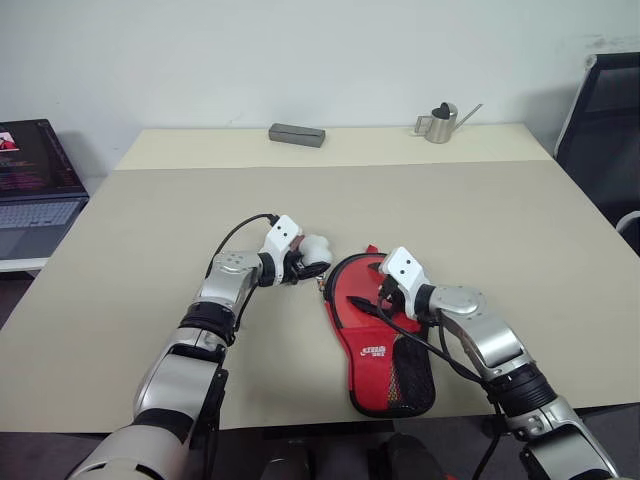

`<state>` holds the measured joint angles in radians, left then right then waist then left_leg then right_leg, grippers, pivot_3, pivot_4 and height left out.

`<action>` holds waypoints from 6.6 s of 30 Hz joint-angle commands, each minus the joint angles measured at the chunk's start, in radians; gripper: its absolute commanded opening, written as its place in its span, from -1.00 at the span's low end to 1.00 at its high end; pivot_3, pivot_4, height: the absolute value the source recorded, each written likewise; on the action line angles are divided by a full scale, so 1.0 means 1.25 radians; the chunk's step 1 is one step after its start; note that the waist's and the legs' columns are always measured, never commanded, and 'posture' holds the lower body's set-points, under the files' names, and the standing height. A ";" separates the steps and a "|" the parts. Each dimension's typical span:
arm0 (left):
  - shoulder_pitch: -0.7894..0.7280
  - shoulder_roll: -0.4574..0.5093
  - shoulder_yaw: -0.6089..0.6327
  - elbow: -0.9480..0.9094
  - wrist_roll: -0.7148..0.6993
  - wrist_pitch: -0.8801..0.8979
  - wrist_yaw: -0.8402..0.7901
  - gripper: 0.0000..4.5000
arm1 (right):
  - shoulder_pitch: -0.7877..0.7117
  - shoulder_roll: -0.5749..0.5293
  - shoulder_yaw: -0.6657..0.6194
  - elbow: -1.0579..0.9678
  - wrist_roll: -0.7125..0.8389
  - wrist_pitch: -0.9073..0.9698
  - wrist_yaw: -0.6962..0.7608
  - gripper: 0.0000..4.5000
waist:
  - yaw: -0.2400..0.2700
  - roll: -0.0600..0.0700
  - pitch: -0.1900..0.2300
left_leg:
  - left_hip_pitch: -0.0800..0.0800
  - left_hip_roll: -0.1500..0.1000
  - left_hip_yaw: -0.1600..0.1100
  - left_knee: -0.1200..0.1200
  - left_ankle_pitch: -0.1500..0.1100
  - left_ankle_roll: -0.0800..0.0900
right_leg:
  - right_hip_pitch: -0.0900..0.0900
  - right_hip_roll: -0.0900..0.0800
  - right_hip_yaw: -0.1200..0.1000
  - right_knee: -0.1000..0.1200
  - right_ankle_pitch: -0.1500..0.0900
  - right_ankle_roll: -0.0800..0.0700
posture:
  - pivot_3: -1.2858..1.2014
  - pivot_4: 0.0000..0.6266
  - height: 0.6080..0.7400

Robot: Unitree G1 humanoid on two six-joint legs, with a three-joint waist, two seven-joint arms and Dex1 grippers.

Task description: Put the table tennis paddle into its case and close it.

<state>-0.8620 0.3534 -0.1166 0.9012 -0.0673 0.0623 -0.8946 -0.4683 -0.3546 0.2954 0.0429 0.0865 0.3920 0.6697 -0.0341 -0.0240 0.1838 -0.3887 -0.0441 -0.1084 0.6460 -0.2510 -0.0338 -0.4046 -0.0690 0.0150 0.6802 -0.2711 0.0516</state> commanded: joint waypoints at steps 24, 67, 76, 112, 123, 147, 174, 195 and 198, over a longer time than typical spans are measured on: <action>0.002 0.044 0.011 -0.144 -0.005 0.041 -0.065 -0.90 | 0.055 0.066 0.068 0.060 -0.042 0.151 -0.040 1.00 | -0.006 -0.002 -0.003 | 0.016 0.001 -0.001 -0.001 0.000 0.000 | 0.015 0.004 0.001 -0.001 0.000 0.000 | 0.03 -0.52 1.00; -0.165 0.022 -0.013 0.172 0.115 -0.109 0.016 -0.90 | 0.084 0.121 0.059 0.287 -0.079 0.096 -0.096 1.00 | -0.010 -0.006 -0.030 | 0.033 0.006 -0.012 -0.006 -0.001 -0.001 | 0.030 0.010 -0.001 -0.010 -0.002 0.001 | 0.03 -0.52 1.00; -0.256 -0.028 -0.014 0.300 0.172 -0.168 0.132 -0.90 | 0.118 0.123 0.068 0.236 -0.078 0.123 -0.105 1.00 | -0.010 -0.009 -0.033 | 0.034 0.004 -0.018 -0.014 -0.001 -0.001 | 0.030 0.011 -0.002 -0.017 -0.001 0.003 | 0.03 -0.52 1.00; -0.379 -0.237 -0.032 0.375 0.318 -0.190 0.320 -0.90 | 0.374 0.146 0.106 -0.108 -0.053 0.319 -0.247 1.00 | 0.004 -0.010 -0.033 | 0.021 0.001 -0.021 -0.018 -0.010 -0.008 | 0.028 0.011 -0.006 -0.029 -0.007 0.008 | 0.03 -0.52 1.00; -0.374 -0.269 -0.062 0.381 0.376 -0.182 0.354 -0.90 | 0.414 0.143 0.116 -0.150 -0.049 0.337 -0.266 1.00 | 0.004 -0.009 -0.035 | 0.022 0.001 -0.021 -0.018 -0.012 -0.008 | 0.028 0.011 -0.006 -0.029 -0.010 0.012 | 0.03 -0.52 1.00; -0.291 -0.296 -0.039 0.376 0.345 -0.174 0.202 0.99 | 0.372 0.139 0.104 -0.131 -0.052 0.332 -0.258 1.00 | 0.004 -0.003 -0.040 | 0.022 0.001 -0.020 -0.017 -0.015 -0.008 | 0.029 0.011 -0.006 -0.028 -0.012 0.012 | 0.03 -0.52 1.00; -0.166 0.068 0.188 0.089 0.016 -0.117 -0.099 0.99 | 0.084 0.091 -0.004 0.266 -0.049 0.109 -0.123 1.00 | -0.003 0.003 -0.040 | 0.047 0.003 -0.020 -0.018 -0.015 -0.008 | 0.045 0.011 -0.004 -0.028 -0.011 0.013 | 0.03 -0.52 1.00; 0.367 0.235 0.141 -0.830 -0.268 0.342 -0.188 0.99 | 0.151 -0.226 -0.189 -0.222 0.260 0.237 0.236 1.00 | 0.020 0.006 -0.013 | 0.017 0.003 -0.020 -0.014 -0.019 -0.007 | 0.022 0.009 -0.001 -0.028 -0.012 0.000 | 0.03 -0.52 1.00; 0.352 0.243 0.120 -0.841 -0.278 0.349 -0.200 0.99 | 0.137 -0.262 -0.238 -0.223 0.294 0.272 0.238 1.00 | 0.020 0.006 -0.011 | 0.012 0.003 -0.020 -0.013 -0.018 -0.009 | 0.017 0.009 -0.001 -0.027 -0.012 0.000 | 0.03 -0.52 1.00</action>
<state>-0.3990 0.6451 0.0415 -0.1103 -0.3930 0.4961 -1.1331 -0.2834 -0.6602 0.0518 -0.2000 0.4168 0.7160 0.9571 -0.0086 -0.0170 0.1698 -0.3769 -0.0405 -0.1331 0.6297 -0.2732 -0.0449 -0.3860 -0.0581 0.0141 0.6464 -0.2853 0.0507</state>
